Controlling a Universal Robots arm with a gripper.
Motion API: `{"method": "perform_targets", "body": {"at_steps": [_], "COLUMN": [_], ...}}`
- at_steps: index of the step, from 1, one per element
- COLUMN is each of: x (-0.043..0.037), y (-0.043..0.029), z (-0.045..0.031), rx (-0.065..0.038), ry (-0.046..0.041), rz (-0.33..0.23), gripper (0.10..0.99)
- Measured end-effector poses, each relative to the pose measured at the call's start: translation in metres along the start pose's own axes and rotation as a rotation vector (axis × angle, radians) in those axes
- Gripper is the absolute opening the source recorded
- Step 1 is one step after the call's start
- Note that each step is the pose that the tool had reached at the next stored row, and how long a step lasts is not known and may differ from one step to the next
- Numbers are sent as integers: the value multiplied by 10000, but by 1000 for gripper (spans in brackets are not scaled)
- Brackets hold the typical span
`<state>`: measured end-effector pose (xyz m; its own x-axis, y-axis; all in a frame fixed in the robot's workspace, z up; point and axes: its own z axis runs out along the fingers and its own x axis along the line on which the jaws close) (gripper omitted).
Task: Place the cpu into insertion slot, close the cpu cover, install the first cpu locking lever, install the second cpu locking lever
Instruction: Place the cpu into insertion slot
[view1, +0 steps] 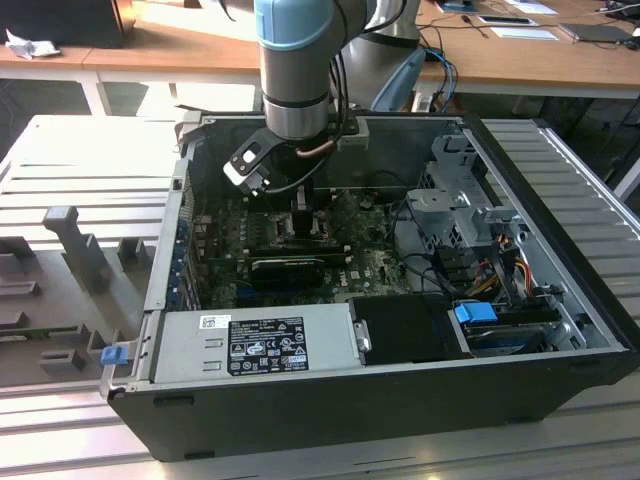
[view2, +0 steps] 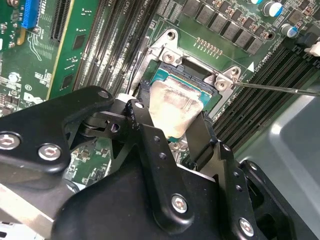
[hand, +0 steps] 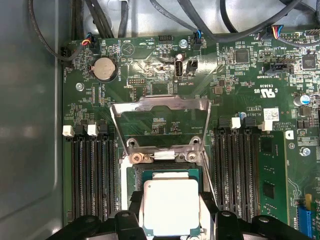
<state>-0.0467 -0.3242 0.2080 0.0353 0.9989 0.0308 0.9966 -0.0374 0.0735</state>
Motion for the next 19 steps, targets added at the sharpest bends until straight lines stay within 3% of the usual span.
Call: {"method": "perform_targets", "body": {"at_steps": [8,15,16,19], "x": [33,33,33,33], "y": [-6,-7,-7,-6], "z": [74,79,79,60], "rx": [-1,1,0,1], "ry": [5,4,5,20], "rz": [-6,-4,-4,-2], "gripper": [529,529,608,608]}}
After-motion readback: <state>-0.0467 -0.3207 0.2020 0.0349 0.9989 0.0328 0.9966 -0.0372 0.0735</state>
